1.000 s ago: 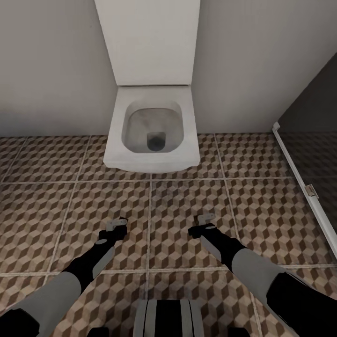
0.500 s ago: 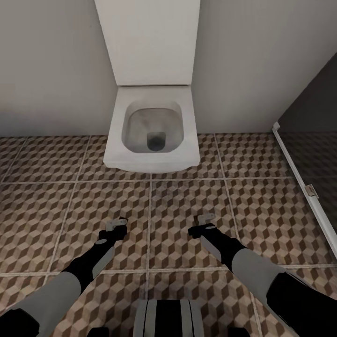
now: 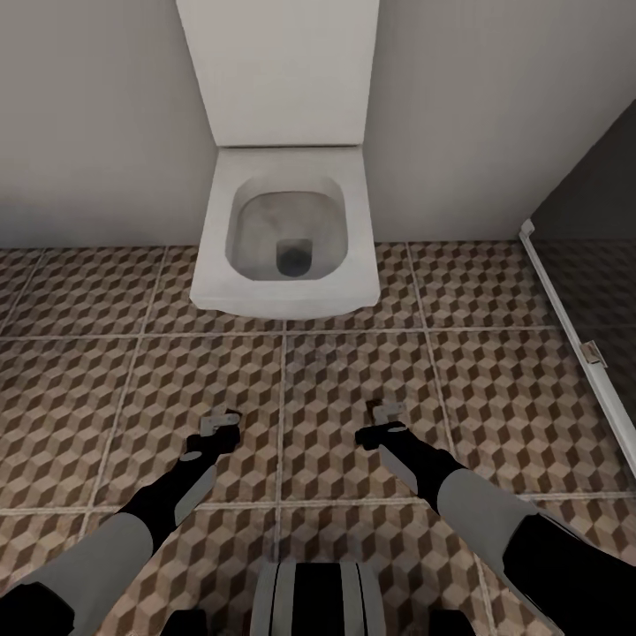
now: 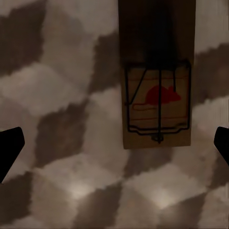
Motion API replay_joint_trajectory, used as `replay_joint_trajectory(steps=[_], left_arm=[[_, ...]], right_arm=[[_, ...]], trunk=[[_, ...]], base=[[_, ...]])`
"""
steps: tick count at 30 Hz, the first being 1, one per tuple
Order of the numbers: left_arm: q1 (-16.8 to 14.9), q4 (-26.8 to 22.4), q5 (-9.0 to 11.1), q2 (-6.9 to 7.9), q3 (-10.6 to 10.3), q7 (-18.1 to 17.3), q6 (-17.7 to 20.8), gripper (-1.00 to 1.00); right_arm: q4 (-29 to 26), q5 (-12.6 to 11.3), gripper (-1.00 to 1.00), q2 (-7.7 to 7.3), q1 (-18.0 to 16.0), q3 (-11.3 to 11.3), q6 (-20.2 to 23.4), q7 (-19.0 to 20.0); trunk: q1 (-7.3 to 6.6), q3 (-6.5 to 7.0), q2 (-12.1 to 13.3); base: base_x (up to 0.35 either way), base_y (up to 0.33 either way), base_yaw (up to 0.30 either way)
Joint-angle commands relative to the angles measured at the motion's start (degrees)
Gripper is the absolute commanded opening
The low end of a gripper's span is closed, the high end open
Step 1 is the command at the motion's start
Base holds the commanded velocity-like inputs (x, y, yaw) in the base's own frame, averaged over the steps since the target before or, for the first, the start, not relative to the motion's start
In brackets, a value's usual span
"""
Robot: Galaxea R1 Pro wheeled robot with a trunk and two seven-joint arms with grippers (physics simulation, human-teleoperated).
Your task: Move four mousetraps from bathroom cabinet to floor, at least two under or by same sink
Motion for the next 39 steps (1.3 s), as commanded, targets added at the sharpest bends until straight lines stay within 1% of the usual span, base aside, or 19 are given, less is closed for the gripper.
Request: replay_joint_trajectory(steps=[1, 4, 33, 34, 39], left_arm=[[-0.04, -0.15, 0.26, 0.08, -0.49, 0.60, 0.24, -1.00], [-0.04, -0.15, 0.26, 0.09, -0.49, 0.60, 0.24, -1.00], [-0.04, -0.15, 0.15, 0.12, -0.49, 0.60, -0.05, -1.00], [-0.04, -0.15, 0.13, 0.12, -0.49, 0.60, -0.08, 1.00], [0.03, -0.19, 0.09, 0.13, -0.49, 0.60, -0.23, 1.00]], right_arm=[[-0.11, -0.46, 1.00, -0.04, -0.05, 0.48, 0.22, -0.45], [-0.11, -0.46, 1.00, -0.04, -0.05, 0.46, 0.20, -0.45], [-0.11, -0.46, 1.00, -0.04, -0.05, 0.48, 0.22, -0.44], [-0.11, -0.46, 1.00, -0.04, -0.05, 0.48, 0.23, -0.44], [-0.11, -0.46, 1.00, -0.04, -0.05, 0.48, 0.24, -0.44]], trunk=[[0.01, -0.26, -0.03], [0.09, -0.93, -0.07], [0.09, -0.93, -0.07], [0.09, -0.93, -0.07], [0.09, -0.93, -0.07]], base=[[0.000, 0.000, 0.000], [0.000, 0.000, 0.000], [0.000, 0.000, 0.000], [0.000, 0.000, 0.000], [0.000, 0.000, 0.000]])
